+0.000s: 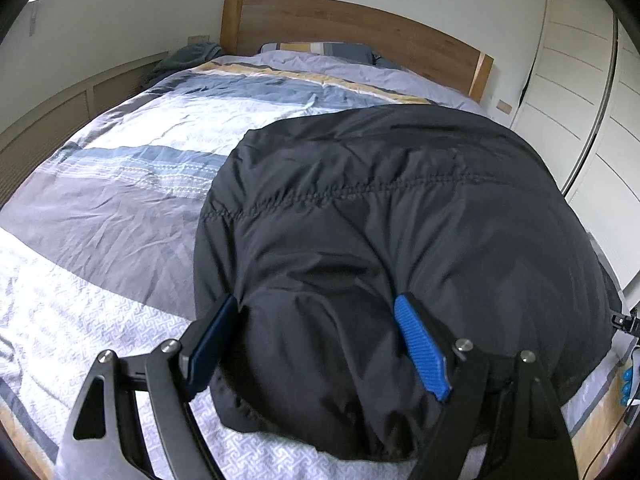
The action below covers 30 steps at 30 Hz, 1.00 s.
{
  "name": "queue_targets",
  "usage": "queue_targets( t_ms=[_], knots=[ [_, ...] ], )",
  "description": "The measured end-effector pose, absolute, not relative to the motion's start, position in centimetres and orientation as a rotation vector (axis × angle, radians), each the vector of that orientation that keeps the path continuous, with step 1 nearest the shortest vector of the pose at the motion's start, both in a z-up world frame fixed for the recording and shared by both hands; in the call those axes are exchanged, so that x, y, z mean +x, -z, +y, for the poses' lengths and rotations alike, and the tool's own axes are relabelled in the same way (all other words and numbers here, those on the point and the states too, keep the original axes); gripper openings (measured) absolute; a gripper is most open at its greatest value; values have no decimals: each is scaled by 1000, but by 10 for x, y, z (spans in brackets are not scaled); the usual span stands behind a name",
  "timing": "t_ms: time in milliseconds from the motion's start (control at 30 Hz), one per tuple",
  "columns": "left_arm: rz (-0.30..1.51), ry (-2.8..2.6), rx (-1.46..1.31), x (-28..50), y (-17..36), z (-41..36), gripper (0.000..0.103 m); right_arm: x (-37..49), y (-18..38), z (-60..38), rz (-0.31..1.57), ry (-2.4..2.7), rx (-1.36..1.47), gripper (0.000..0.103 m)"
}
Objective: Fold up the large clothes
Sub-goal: 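Open both grippers and pull them back from the folded coat bundle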
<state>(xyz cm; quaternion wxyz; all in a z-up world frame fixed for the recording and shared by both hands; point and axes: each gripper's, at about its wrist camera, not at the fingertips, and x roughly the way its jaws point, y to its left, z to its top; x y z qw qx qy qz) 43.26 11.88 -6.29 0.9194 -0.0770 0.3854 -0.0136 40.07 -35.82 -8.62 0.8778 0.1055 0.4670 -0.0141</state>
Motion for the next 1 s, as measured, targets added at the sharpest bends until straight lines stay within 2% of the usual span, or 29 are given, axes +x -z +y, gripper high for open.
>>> queue_targets(
  t_ms=[433, 1000],
  knots=[
    [821, 54, -107, 385, 38, 110, 80, 354, 59, -359, 972, 51, 141, 102],
    [910, -4, -53, 331, 32, 112, 80, 307, 60, -385, 937, 25, 265, 102]
  ],
)
